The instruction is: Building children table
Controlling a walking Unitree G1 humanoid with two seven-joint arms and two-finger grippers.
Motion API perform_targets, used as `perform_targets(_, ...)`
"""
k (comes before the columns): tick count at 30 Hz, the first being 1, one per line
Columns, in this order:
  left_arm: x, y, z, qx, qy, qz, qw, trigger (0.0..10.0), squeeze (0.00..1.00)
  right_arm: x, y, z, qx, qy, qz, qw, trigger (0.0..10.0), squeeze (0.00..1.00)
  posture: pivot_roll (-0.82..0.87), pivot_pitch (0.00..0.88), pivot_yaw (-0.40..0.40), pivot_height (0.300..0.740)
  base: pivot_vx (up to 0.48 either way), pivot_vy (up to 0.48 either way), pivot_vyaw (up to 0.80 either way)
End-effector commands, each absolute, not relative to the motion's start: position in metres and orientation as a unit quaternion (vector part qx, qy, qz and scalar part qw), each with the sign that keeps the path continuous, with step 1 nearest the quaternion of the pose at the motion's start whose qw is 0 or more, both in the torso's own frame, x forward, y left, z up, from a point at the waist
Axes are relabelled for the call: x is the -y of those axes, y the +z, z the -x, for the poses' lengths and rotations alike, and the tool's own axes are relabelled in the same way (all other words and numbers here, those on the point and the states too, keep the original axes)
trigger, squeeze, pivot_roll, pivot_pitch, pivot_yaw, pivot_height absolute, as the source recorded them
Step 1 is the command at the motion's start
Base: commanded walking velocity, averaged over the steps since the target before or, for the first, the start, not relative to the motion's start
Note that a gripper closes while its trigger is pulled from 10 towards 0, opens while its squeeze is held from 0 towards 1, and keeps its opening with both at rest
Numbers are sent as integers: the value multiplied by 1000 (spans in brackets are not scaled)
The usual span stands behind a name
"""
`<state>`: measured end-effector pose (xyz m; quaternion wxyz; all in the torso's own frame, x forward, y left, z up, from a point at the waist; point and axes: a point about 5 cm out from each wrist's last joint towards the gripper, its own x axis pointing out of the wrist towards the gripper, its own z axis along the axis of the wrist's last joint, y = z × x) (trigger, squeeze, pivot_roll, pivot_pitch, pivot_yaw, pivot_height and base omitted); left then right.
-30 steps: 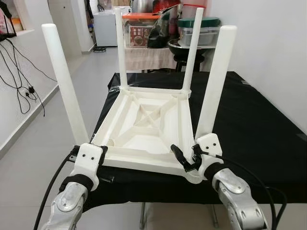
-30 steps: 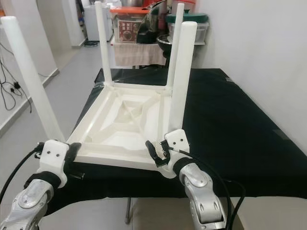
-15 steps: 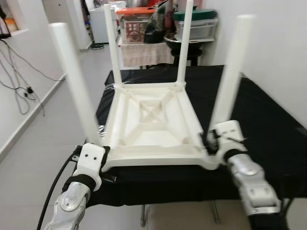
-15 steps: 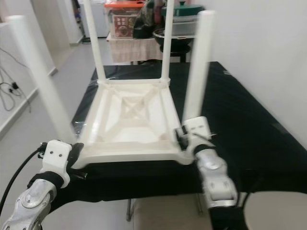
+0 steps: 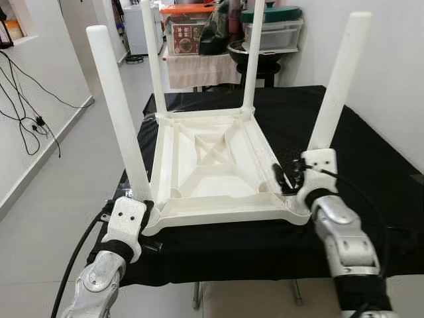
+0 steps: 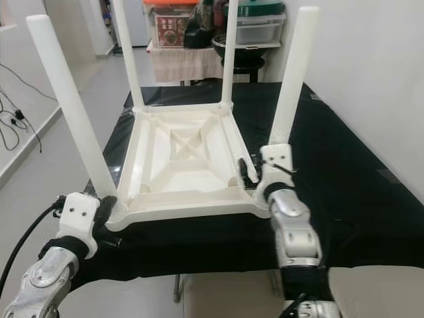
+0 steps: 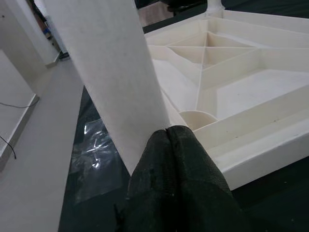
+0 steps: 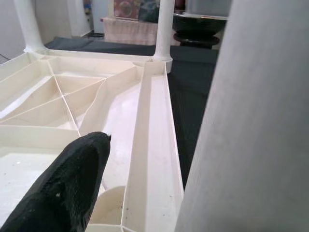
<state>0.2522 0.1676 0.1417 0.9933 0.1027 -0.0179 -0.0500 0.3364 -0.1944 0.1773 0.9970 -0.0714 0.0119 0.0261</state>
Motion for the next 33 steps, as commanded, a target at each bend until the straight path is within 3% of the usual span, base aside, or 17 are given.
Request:
perform_targets(1, -178, 137, -251, 7, -29, -100, 995, 10000, 404, 188, 173, -335, -19, 43, 66, 997, 10000, 0, -66, 0, 7, 740, 0, 0, 0)
perform_targets(2, -178, 137, -251, 9, -30, -97, 995, 10000, 1000, 188, 173, -335, -19, 43, 66, 997, 10000, 0, -66, 0, 7, 740, 0, 0, 0)
perform_targets(22, -196, 125, -218, -7, 16, -88, 996, 10000, 1000, 189, 168, -335, -30, 45, 64, 997, 10000, 0, -40, 0, 10, 740, 0, 0, 0)
perform_targets(26, -199, 124, -222, -4, 19, -80, 997, 10000, 1000, 188, 168, -335, -31, 46, 63, 996, 10000, 0, -41, 0, 2, 740, 0, 0, 0)
perform_targets(33, -197, 129, -254, 22, -19, -72, 997, 10000, 1000, 186, 169, -334, -29, 50, 61, 996, 10000, 0, -56, 0, -4, 740, 0, 0, 0)
